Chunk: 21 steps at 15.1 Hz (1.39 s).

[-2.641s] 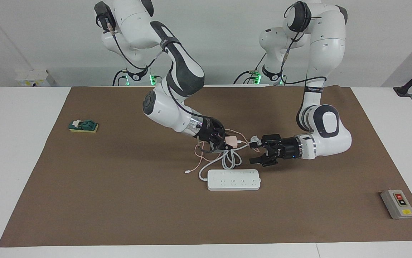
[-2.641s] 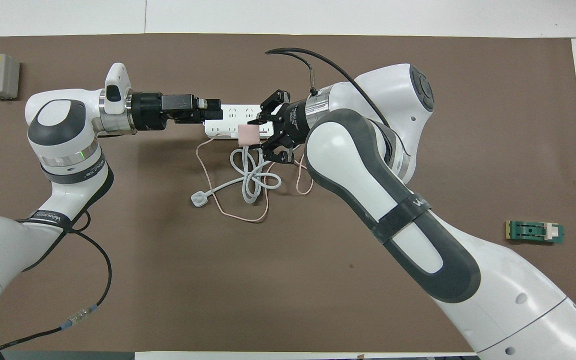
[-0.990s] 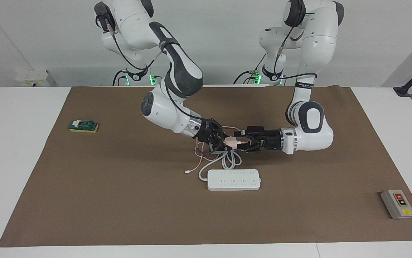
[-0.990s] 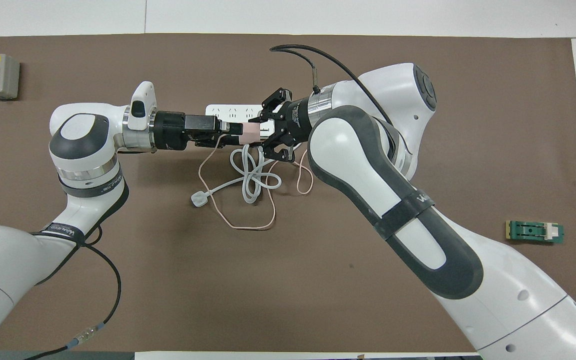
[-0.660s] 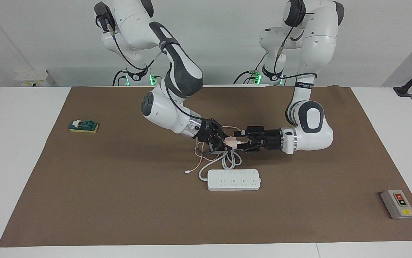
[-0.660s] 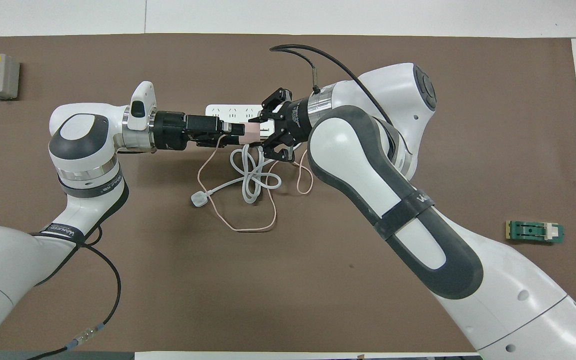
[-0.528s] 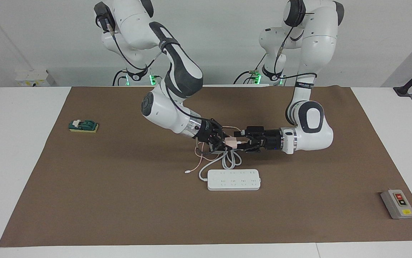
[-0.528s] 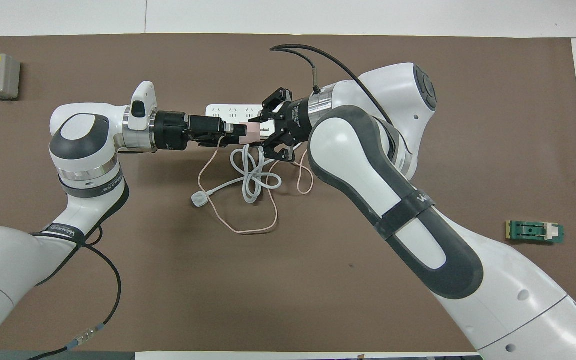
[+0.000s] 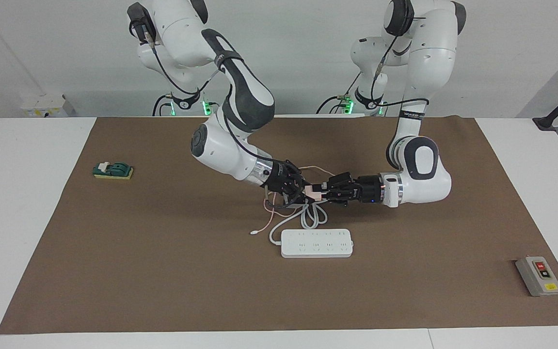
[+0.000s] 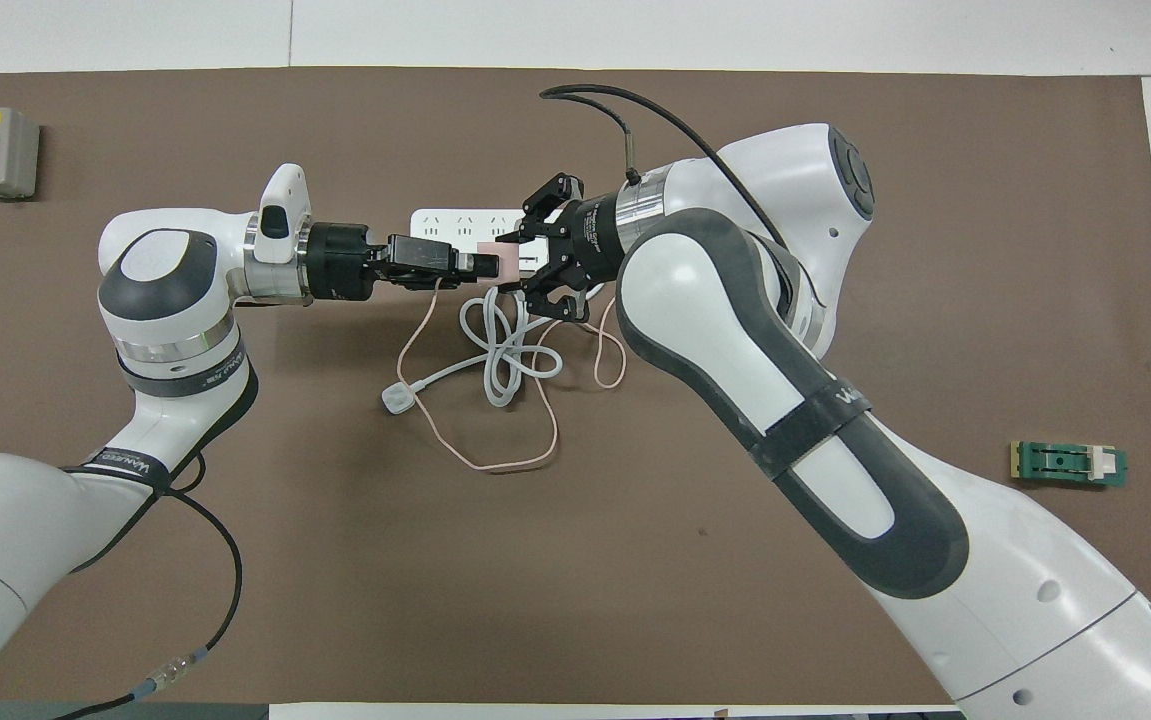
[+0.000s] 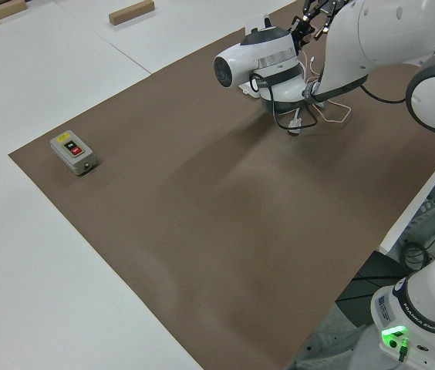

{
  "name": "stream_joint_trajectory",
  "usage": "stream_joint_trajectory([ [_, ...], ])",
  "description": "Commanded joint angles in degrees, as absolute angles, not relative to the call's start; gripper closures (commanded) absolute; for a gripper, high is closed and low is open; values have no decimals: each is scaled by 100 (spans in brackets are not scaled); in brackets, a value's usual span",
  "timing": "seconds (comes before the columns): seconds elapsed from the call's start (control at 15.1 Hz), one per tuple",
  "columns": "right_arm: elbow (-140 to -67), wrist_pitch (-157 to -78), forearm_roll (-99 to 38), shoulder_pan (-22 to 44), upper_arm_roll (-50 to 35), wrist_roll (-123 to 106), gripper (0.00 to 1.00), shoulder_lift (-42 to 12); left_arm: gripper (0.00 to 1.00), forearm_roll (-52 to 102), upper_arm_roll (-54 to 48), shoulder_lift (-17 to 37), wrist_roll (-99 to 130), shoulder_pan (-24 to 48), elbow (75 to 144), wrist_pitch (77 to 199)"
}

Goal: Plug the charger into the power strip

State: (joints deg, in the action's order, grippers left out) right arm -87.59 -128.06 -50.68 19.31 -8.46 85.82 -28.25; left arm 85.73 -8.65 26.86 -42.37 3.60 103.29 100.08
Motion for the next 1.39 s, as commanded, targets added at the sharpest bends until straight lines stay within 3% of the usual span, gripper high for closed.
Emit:
stream_joint_trajectory([
  [0.0,-8675,-12753,-5168,1907,-861,8701,100,-2883,100,8710,-817,2479,-4386,422,10521,10063],
  [0.2,-8675,-12762,-5168,1916,-861,8727,100,-2883,100,8710,-817,2452,-4386,422,10520,10072],
  [0.26,-8675,-12840,-5133,1942,-861,8902,36,-2883,100,8710,-809,2417,-4368,413,10521,10072],
  [0.33,-8675,-12858,-5081,1977,-844,9077,0,-2892,100,8710,-809,2400,-4333,404,10503,10072],
  [0.59,-8675,-12788,-5054,1934,-844,9123,0,-2892,100,8396,-738,2329,-4079,317,10249,10098],
  [0.92,-8333,-12482,-4966,1636,-800,9132,0,-2874,100,6621,-545,2399,-3761,168,9414,10151],
  [1.32,-8297,-11997,-4062,1029,-800,9088,0,-2453,100,4107,-536,2672,-4350,0,8447,10160],
])
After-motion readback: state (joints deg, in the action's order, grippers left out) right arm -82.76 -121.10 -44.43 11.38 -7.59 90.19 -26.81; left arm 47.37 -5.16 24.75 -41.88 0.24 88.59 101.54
